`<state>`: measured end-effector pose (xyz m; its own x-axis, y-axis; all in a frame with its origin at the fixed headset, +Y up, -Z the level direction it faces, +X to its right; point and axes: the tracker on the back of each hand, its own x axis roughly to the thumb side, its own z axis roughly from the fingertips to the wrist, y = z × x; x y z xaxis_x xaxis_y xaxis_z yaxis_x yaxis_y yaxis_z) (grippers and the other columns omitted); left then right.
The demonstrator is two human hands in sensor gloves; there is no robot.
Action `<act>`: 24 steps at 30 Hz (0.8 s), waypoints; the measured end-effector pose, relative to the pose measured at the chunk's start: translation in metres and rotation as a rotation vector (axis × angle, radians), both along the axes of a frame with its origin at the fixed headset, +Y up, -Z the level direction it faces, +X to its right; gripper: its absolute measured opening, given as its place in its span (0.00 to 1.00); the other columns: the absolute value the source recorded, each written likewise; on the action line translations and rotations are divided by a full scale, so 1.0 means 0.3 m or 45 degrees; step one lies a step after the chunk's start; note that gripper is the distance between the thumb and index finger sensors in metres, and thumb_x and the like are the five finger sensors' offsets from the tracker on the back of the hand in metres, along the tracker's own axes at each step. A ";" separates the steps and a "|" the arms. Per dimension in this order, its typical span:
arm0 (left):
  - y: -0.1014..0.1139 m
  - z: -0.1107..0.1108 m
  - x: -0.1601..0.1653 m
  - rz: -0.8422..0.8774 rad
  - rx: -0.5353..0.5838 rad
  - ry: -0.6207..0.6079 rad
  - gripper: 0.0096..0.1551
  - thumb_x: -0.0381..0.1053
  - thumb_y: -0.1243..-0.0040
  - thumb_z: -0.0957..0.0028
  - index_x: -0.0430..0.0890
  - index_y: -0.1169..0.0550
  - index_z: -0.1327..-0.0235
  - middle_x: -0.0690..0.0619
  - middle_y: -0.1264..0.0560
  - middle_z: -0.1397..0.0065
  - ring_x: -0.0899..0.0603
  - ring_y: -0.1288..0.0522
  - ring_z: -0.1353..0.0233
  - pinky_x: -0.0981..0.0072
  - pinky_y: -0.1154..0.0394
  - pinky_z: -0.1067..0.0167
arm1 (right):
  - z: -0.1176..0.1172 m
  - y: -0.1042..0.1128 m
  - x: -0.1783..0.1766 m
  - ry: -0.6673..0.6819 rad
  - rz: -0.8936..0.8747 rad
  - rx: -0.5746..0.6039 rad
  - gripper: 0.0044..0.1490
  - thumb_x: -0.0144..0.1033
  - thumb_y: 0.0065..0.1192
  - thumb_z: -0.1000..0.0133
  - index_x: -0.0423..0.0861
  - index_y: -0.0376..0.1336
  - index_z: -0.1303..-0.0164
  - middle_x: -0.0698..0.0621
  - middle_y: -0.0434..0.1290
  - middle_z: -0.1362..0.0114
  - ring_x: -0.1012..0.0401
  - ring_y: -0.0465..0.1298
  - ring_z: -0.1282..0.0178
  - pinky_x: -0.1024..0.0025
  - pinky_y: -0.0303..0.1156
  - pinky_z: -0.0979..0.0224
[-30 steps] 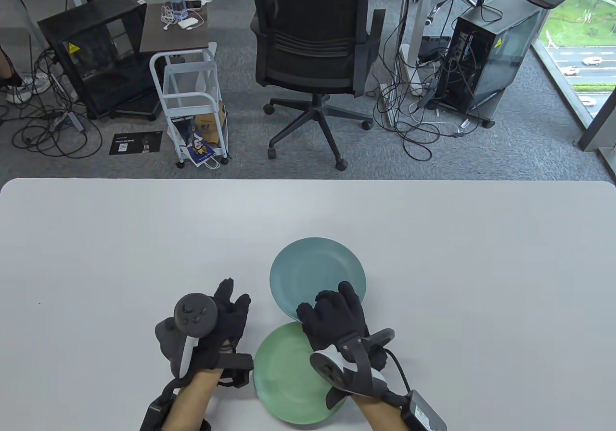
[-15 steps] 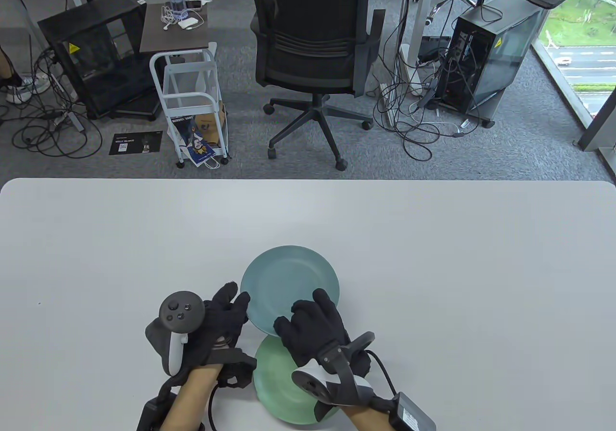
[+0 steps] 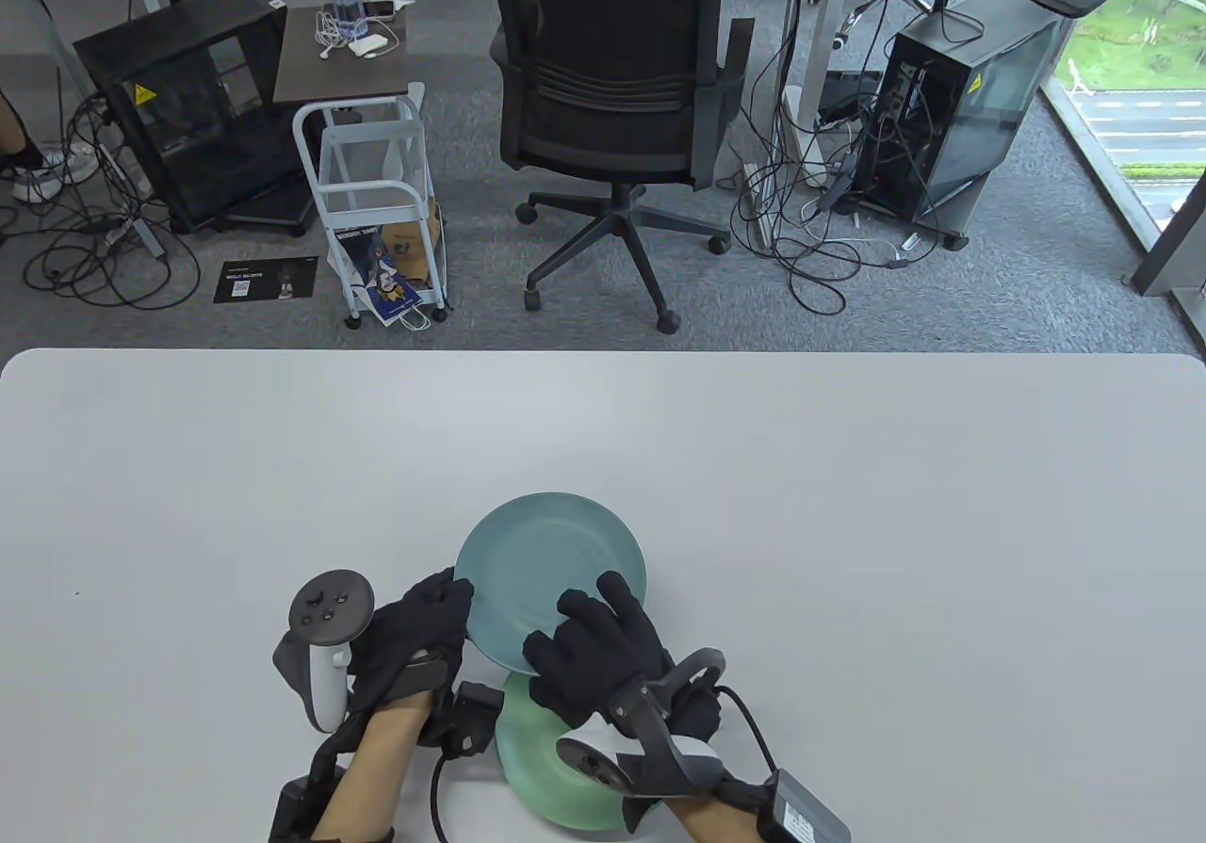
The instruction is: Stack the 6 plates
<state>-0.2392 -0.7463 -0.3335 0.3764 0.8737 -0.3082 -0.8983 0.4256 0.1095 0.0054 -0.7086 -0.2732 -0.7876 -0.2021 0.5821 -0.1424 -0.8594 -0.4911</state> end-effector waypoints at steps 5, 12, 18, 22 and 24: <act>-0.013 -0.009 -0.009 -0.017 -0.021 -0.015 0.28 0.58 0.40 0.57 0.48 0.18 0.47 0.58 0.09 0.64 0.51 0.17 0.44 0.50 0.38 0.22 | -0.017 0.018 0.065 0.046 -0.138 -0.014 0.41 0.74 0.45 0.49 0.59 0.67 0.34 0.57 0.75 0.33 0.56 0.63 0.20 0.43 0.48 0.14; -0.017 -0.024 -0.001 -0.075 -0.043 -0.132 0.27 0.58 0.40 0.58 0.49 0.18 0.47 0.57 0.10 0.63 0.51 0.18 0.43 0.49 0.40 0.21 | -0.044 0.029 0.157 -0.102 -0.191 0.112 0.40 0.72 0.44 0.47 0.59 0.65 0.32 0.57 0.75 0.31 0.55 0.64 0.20 0.43 0.49 0.15; -0.008 -0.030 0.025 -0.128 -0.020 -0.259 0.27 0.57 0.39 0.58 0.50 0.17 0.47 0.57 0.09 0.63 0.51 0.18 0.43 0.49 0.41 0.20 | -0.059 0.039 0.226 -0.189 -0.255 0.122 0.39 0.71 0.44 0.46 0.59 0.65 0.32 0.57 0.75 0.31 0.56 0.64 0.20 0.43 0.50 0.15; -0.006 -0.031 0.042 -0.150 -0.029 -0.324 0.27 0.57 0.39 0.58 0.50 0.17 0.47 0.56 0.09 0.63 0.51 0.18 0.43 0.49 0.42 0.20 | -0.071 0.034 0.257 -0.231 -0.270 0.111 0.39 0.71 0.44 0.46 0.59 0.65 0.32 0.57 0.75 0.31 0.55 0.64 0.20 0.43 0.50 0.15; -0.004 -0.031 0.050 -0.164 -0.031 -0.352 0.27 0.57 0.39 0.58 0.50 0.17 0.47 0.56 0.09 0.63 0.51 0.18 0.43 0.49 0.42 0.20 | -0.078 0.029 0.268 -0.247 -0.279 0.098 0.39 0.71 0.44 0.46 0.59 0.65 0.32 0.57 0.75 0.31 0.55 0.64 0.20 0.43 0.50 0.15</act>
<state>-0.2242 -0.7474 -0.3427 0.5560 0.8071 -0.1987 -0.8311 0.5372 -0.1435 0.0859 -0.6999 -0.2966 -0.9123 -0.0528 0.4062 -0.2175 -0.7778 -0.5897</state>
